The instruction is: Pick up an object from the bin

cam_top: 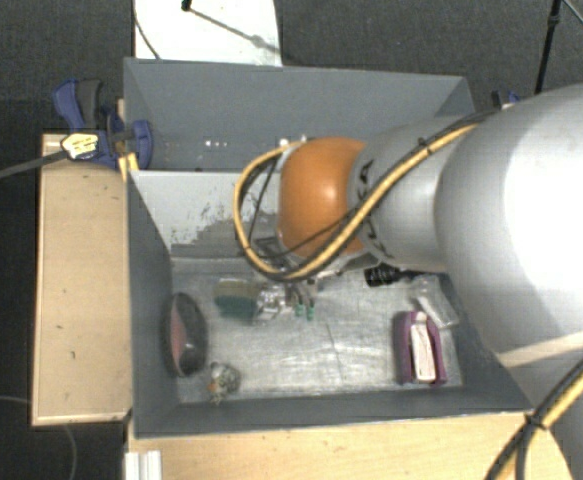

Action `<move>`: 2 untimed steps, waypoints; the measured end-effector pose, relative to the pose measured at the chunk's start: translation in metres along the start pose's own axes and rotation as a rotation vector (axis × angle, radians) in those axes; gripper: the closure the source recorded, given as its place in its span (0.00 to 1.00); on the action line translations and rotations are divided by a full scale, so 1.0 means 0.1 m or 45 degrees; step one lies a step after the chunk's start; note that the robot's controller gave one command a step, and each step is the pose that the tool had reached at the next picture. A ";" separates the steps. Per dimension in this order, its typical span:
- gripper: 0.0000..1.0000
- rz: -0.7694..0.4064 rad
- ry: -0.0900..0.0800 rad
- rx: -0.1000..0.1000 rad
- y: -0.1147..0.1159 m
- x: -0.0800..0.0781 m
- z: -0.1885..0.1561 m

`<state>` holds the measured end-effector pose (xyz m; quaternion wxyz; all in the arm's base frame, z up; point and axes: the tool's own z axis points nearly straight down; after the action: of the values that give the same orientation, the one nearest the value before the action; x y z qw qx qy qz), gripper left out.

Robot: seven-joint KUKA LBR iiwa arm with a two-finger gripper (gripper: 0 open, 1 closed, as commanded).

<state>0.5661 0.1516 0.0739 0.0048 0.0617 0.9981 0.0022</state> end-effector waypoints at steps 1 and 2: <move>1.00 0.065 0.000 -0.001 0.25 0.10 -1.64; 1.00 -0.404 0.016 0.005 0.16 0.43 -1.03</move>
Offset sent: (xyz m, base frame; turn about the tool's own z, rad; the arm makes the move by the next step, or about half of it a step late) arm -0.0107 0.0242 0.1585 0.0537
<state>0.5248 0.1722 0.1765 -0.0014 -0.0967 0.9953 -0.0001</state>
